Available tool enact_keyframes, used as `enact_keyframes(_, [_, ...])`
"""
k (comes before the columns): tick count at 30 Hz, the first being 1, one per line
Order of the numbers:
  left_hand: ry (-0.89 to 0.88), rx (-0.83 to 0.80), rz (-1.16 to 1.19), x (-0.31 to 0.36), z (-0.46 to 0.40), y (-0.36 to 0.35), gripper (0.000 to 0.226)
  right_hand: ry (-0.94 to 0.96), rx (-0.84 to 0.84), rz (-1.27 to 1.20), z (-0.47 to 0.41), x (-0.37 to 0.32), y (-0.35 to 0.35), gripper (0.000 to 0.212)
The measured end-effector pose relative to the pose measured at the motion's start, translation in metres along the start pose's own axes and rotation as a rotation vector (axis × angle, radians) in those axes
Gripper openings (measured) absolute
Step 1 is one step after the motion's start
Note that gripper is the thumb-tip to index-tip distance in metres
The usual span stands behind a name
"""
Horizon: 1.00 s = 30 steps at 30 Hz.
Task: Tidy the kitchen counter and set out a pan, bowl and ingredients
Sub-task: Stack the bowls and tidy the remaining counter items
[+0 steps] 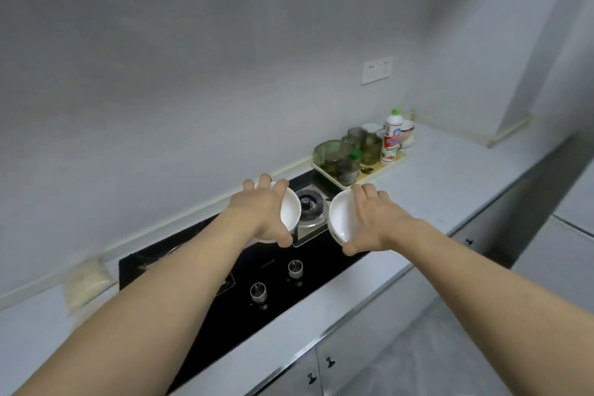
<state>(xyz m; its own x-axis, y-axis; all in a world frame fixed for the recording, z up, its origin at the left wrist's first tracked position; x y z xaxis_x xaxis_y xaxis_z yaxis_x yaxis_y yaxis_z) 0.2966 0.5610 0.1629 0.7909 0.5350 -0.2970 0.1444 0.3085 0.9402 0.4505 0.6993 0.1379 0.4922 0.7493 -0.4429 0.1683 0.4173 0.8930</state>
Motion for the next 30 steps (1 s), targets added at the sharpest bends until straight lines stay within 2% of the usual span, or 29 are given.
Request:
enact_keyframes(6, [-0.124,0.044,-0.017,0.088,-0.071,0.025,0.118,-0.103,0.041,0.006,-0.009,0.089,0.026,0.120])
enact_keyframes(14, [-0.208,0.072,-0.009,0.172,-0.201,0.063,0.119,-0.201,0.082,-0.001,-0.077,0.203,0.087,0.119])
enact_keyframes(21, [-0.231,0.098,0.043,0.222,-0.301,0.116,0.121,-0.230,0.100,0.028,-0.144,0.274,0.150,0.118])
enact_keyframes(30, [-0.237,0.165,0.039,0.259,-0.370,0.186,0.115,-0.209,0.131,0.016,-0.194,0.327,0.202,0.118])
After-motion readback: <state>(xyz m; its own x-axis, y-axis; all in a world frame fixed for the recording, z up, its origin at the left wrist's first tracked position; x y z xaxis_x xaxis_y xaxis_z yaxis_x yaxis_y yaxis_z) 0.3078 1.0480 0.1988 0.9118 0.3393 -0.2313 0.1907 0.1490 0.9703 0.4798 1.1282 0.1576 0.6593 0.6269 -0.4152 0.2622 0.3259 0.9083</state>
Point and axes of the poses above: each hand's wrist, its own z-axis away from the middle knuckle, its own y-axis out of the back of the hand, x = y × z, the point moved 4 cm from there along -z, towards the middle knuckle, and after that the axes turned 15 degrees about -z, right-handed, at the moved point
